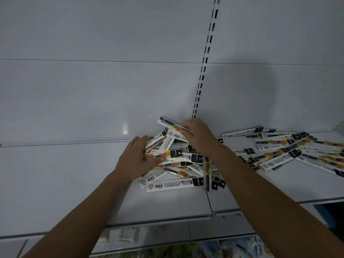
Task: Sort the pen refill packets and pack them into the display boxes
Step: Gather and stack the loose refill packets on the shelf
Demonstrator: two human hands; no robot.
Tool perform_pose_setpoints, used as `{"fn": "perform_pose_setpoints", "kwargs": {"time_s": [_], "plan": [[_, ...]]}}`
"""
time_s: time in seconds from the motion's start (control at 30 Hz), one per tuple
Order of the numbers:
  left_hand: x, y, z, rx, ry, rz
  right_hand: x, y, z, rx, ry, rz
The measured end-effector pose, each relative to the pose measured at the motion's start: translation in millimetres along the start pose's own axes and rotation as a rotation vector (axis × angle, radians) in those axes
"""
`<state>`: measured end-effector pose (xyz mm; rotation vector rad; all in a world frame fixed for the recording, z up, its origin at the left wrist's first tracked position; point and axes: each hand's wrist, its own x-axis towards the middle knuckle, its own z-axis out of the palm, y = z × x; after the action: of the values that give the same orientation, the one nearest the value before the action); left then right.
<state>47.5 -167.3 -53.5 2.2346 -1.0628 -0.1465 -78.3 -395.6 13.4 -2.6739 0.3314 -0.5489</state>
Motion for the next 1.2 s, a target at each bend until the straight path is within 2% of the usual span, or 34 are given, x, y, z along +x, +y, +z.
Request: {"fn": "perform_pose_setpoints", "kwargs": {"time_s": [0.23,0.47,0.53,0.63,0.77,1.0,1.07,1.13,1.2], "plan": [[-2,-2,3,0.102,-0.019,0.001,4,0,-22,0.073,0.229,0.068],[-2,-3,5,0.113,0.004,0.027,12,-20,-10,-0.006,0.287,-0.024],[-2,-3,4,0.121,0.0,0.031,13,-21,-5,-0.019,0.243,-0.016],[0,1,4,0.106,0.0,0.023,5,-26,8,0.037,0.043,-0.057],[2,0,2,-0.102,0.039,0.033,-11,-36,31,0.148,-0.183,-0.05],[-1,-6,6,-0.254,0.158,0.035,-17,-34,29,0.325,-0.177,-0.043],[-4,-5,4,-0.266,0.205,0.012,-18,-31,21,0.292,-0.165,-0.035],[-7,-5,1,-0.22,0.254,0.039,-18,-24,13,0.205,-0.155,0.034],[-10,0,-3,-0.08,0.263,0.161,-21,-13,4,0.142,-0.15,0.116]]}}
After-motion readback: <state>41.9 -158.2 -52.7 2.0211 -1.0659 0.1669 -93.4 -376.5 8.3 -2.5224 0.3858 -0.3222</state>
